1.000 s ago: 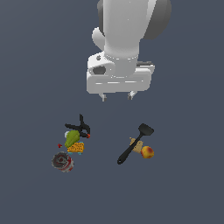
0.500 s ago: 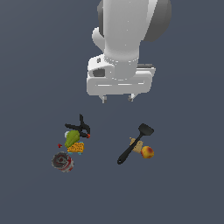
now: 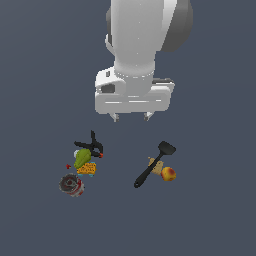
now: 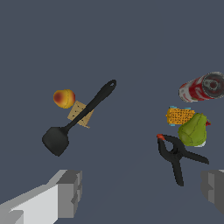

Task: Pick up a designated object from a clutter of objects.

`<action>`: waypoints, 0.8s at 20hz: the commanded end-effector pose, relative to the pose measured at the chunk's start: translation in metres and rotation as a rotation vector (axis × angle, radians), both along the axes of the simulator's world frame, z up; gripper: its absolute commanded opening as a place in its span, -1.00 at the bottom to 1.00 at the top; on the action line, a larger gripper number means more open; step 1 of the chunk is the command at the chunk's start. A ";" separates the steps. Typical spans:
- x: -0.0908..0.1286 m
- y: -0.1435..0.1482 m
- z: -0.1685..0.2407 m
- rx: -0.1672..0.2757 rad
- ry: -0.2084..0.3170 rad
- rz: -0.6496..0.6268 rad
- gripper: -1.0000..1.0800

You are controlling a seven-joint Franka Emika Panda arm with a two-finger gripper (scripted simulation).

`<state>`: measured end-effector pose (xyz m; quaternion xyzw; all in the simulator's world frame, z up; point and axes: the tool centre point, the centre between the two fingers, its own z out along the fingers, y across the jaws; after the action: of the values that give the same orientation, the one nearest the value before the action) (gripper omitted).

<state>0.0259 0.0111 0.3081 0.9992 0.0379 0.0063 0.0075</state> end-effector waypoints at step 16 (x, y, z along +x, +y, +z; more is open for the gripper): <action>0.088 -0.102 -0.069 0.025 0.006 -0.172 0.92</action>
<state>0.1060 -0.0782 0.2480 0.9992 -0.0386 0.0034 -0.0043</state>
